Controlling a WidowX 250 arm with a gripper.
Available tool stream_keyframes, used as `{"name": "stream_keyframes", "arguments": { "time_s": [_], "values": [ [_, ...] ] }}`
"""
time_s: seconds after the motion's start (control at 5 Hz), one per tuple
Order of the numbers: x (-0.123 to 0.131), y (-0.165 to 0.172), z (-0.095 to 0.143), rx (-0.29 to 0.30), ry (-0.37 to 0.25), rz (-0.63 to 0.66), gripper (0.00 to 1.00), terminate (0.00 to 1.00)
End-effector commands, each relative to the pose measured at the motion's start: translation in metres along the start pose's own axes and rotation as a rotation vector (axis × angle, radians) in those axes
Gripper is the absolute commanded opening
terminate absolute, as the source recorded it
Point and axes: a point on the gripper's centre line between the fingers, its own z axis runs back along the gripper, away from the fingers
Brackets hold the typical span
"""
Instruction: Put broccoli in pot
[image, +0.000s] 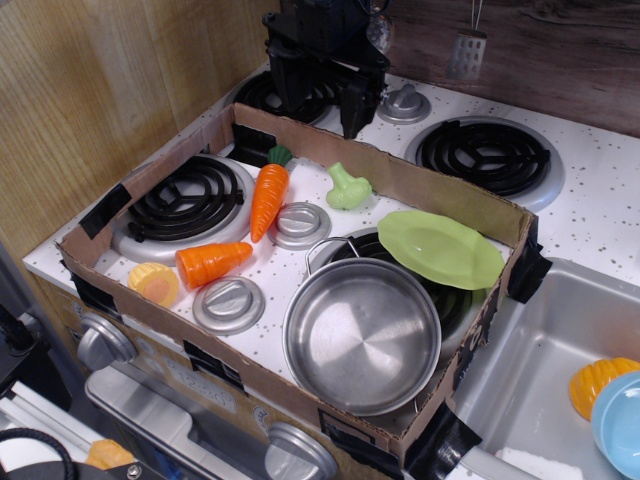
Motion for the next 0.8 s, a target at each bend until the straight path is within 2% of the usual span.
{"name": "stream_keyframes", "arguments": {
  "time_s": [0.0,0.4,0.6],
  "values": [
    [0.003,0.002,-0.021,-0.076,-0.003,0.059,1.00,0.00],
    [0.003,0.003,-0.037,-0.137,0.015,0.064,1.00,0.00],
    [0.011,0.000,-0.043,-0.154,0.014,0.056,1.00,0.00]
  ]
}}
